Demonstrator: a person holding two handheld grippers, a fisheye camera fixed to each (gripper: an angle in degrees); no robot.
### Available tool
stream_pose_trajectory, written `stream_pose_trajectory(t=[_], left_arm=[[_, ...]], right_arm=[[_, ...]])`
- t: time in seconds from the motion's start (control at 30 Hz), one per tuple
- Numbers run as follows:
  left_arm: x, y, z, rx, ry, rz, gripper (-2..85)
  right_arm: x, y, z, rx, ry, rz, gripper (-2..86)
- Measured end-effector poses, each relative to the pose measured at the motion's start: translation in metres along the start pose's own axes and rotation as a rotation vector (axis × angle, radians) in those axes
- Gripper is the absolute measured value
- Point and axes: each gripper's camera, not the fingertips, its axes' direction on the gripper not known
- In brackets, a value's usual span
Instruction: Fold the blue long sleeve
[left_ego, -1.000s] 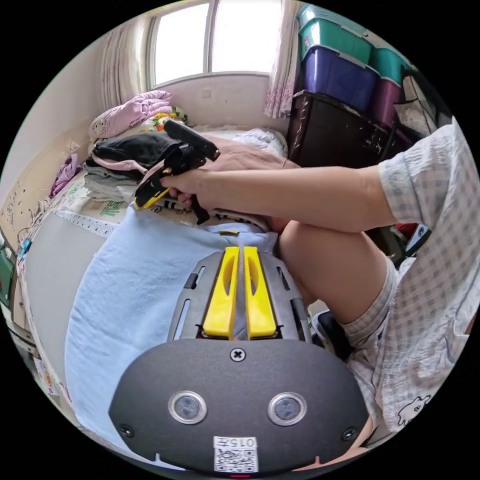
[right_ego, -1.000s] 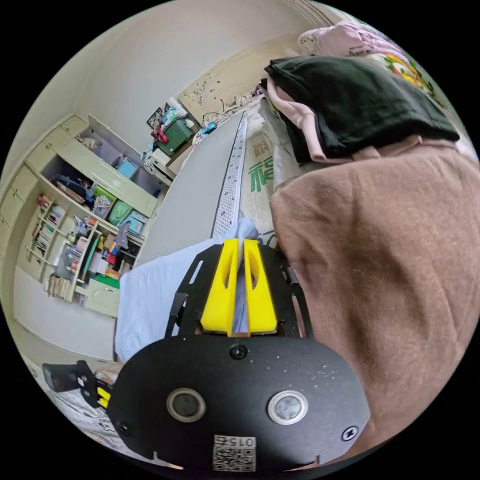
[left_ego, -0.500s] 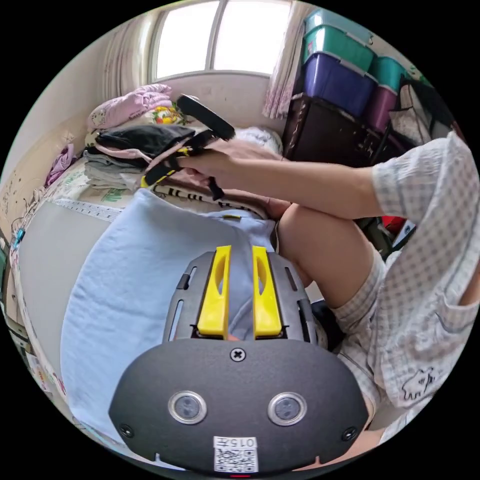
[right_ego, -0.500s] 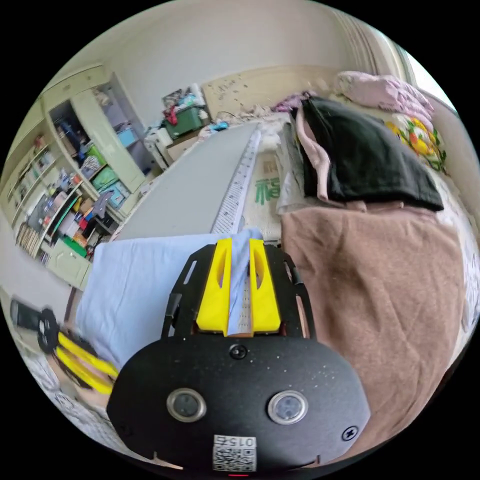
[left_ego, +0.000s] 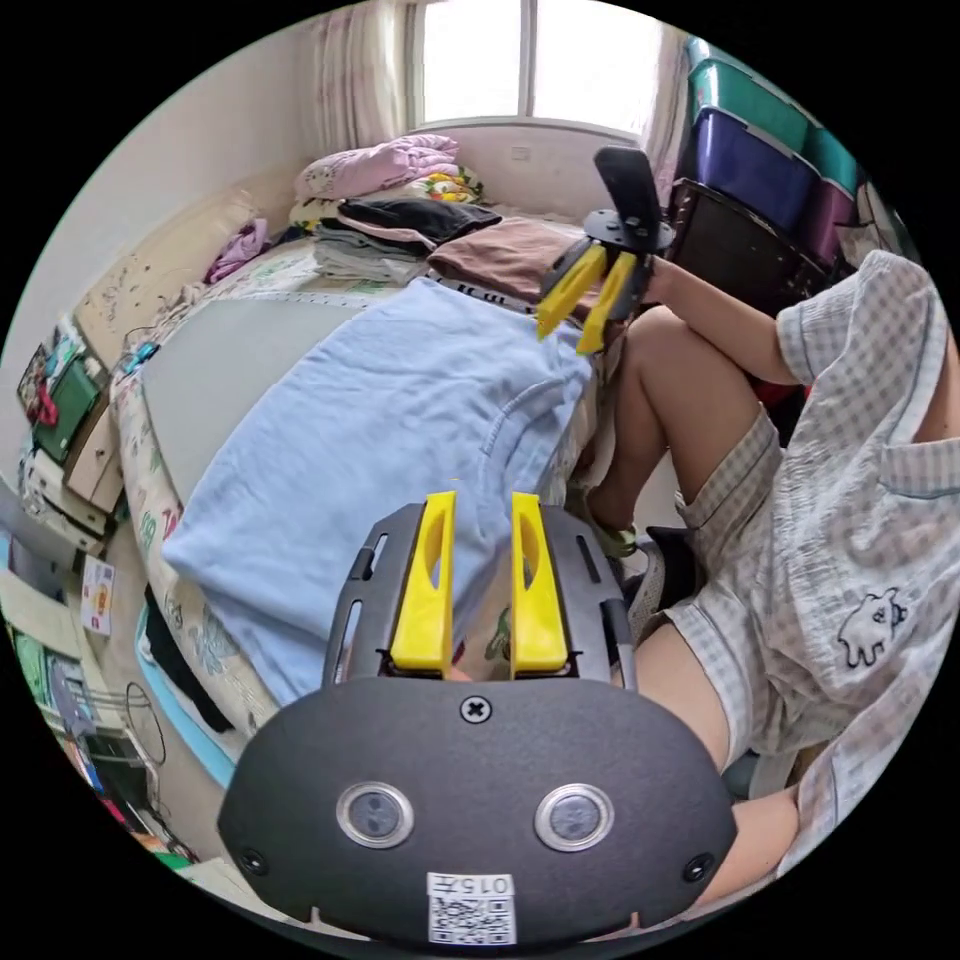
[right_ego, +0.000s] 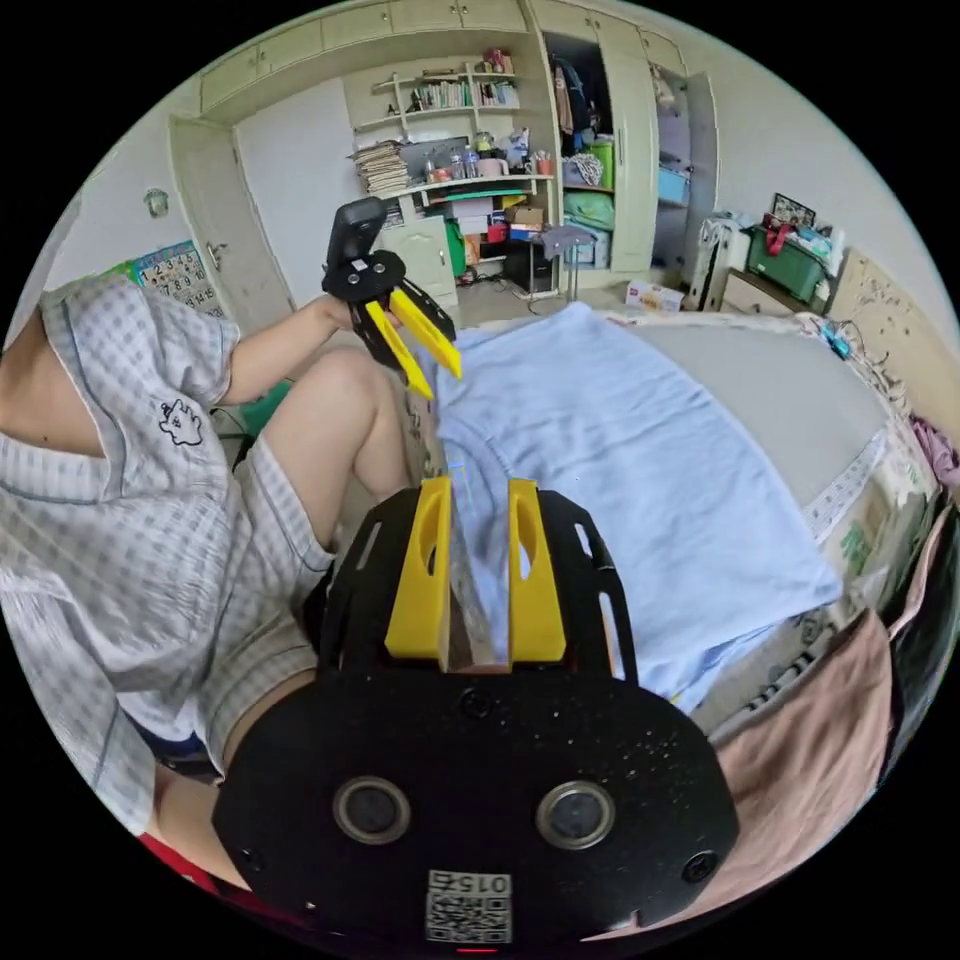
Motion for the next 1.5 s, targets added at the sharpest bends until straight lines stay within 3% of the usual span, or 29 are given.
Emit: stream_pose_trajectory(t=[0.1,0.23,0.33,0.47,0.67,1.03,1.2,1.37,1.5], left_arm=[[0.009,0.016,0.017,-0.031,-0.036,-0.029,10.4],[0.019,0.013,0.037,-0.092,-0.152,-0.016,10.6],[0.036,0.021,0.038,-0.075,-0.234,0.049,10.0],[0.04,0.032,0.034,-0.036,-0.24,0.076,8.5],[0.033,0.042,0.033,-0.022,-0.205,0.042,6.5],[0.023,0.063,0.006,0.106,-0.114,-0.029,1.1],[0.019,0.053,0.045,-0.067,-0.138,-0.002,0.9],[0.008,0.054,0.049,-0.062,-0.106,-0.049,1.9],[-0.002,0.065,0.041,0.01,-0.061,-0.072,3.6]], right_arm=[[-0.026,0.003,0.033,-0.139,0.255,0.01,11.7],[-0.036,0.015,0.063,-0.212,0.186,0.04,13.5],[-0.062,0.029,0.066,-0.192,0.279,-0.016,13.1],[-0.078,0.04,0.062,-0.137,0.254,-0.039,10.9],[-0.089,0.041,0.096,-0.246,0.393,-0.067,8.0],[-0.058,0.054,0.054,-0.141,0.2,0.074,4.1],[-0.057,0.038,0.091,-0.304,0.282,0.019,4.2],[-0.033,0.037,0.064,-0.218,0.205,0.087,5.9],[-0.011,0.065,-0.011,0.07,0.139,0.205,6.9]])
